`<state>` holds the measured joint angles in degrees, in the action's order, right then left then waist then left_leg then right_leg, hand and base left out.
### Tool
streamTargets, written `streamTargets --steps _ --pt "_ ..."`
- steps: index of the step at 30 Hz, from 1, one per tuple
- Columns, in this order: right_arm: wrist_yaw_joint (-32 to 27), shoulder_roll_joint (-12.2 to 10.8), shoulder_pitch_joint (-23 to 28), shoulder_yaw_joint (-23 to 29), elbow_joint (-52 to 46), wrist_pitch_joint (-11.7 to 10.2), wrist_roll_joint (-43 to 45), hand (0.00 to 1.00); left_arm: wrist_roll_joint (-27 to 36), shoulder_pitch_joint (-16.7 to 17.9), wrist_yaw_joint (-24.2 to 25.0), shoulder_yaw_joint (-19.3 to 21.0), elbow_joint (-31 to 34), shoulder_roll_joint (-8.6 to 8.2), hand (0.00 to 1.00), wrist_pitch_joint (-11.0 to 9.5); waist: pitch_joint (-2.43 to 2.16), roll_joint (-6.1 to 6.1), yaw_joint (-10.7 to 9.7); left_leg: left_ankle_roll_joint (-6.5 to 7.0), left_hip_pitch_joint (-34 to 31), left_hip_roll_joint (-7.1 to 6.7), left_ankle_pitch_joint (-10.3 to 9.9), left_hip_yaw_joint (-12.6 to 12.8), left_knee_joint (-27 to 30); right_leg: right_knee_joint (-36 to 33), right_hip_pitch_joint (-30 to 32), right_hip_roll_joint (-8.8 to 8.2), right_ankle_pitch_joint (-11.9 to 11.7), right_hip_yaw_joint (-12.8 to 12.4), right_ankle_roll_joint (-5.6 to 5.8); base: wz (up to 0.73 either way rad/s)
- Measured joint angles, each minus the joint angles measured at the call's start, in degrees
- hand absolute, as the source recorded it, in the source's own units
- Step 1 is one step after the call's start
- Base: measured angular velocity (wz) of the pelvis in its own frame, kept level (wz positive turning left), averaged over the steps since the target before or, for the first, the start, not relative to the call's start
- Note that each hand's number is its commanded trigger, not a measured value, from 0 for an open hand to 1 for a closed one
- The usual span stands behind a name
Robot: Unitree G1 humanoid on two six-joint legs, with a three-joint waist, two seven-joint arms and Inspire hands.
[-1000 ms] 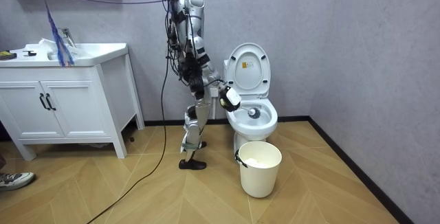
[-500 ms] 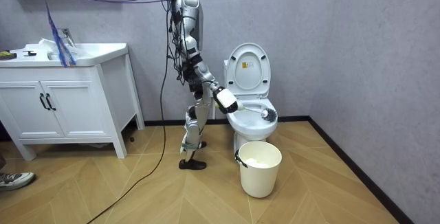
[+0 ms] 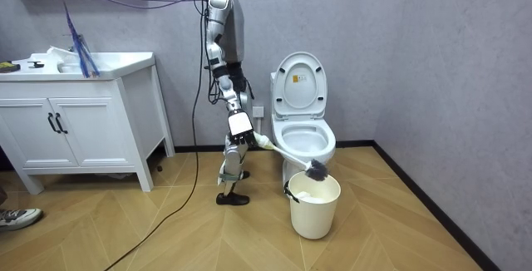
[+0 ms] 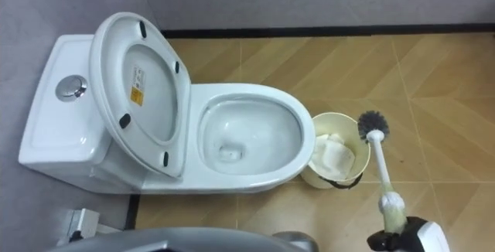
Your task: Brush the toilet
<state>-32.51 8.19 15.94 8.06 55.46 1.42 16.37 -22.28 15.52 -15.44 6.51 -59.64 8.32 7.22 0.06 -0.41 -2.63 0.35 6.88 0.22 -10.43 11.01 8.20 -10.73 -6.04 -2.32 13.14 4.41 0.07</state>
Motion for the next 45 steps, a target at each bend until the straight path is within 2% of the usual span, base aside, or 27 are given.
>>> streamTargets --steps 4,14,23,34,45 --pt "-1.1 0.0 -0.1 0.0 0.0 1.1 0.0 0.0 -1.2 0.3 1.0 0.0 0.0 -0.01 0.0 0.5 0.03 -0.07 0.2 0.0 0.0 0.0 0.0 -0.1 0.0 0.0 -0.1 0.02 0.0 0.1 0.01 0.0" --pt "-1.3 0.0 -0.1 -0.1 0.0 1.1 0.1 0.0 -2.3 0.2 3.7 -1.1 0.0 -0.19 0.0 1.5 0.16 0.08 1.3 0.0 0.8 0.01 0.0 -0.2 0.1 0.2 -1.2 0.0 0.0 0.4 0.03 0.0" --pt "-1.2 -0.1 -0.4 -0.1 0.1 1.2 4.5 0.0 -4.5 0.3 5.1 -1.0 0.0 -0.5 0.0 2.3 0.13 0.22 1.5 0.0 0.6 0.0 0.0 -0.3 0.1 0.4 -1.2 -0.01 0.0 0.6 0.03 0.0" --pt "-0.5 -0.2 -0.9 -1.9 0.2 1.2 2.6 0.0 -4.2 -0.5 5.1 -1.0 0.1 -0.69 0.0 2.2 0.08 1.2 1.6 0.0 0.4 -0.03 0.0 -0.3 0.1 1.2 -1.3 0.02 -0.3 0.5 0.05 -0.01" --pt "4.9 -0.3 -3.3 -2.2 6.8 1.2 -7.3 0.0 -4.7 -0.5 5.8 -1.0 0.3 -0.71 0.0 2.1 0.0 -0.17 1.3 0.0 0.5 -0.05 0.0 -0.4 0.1 1.2 -1.3 -0.1 -0.3 0.7 0.05 0.01"
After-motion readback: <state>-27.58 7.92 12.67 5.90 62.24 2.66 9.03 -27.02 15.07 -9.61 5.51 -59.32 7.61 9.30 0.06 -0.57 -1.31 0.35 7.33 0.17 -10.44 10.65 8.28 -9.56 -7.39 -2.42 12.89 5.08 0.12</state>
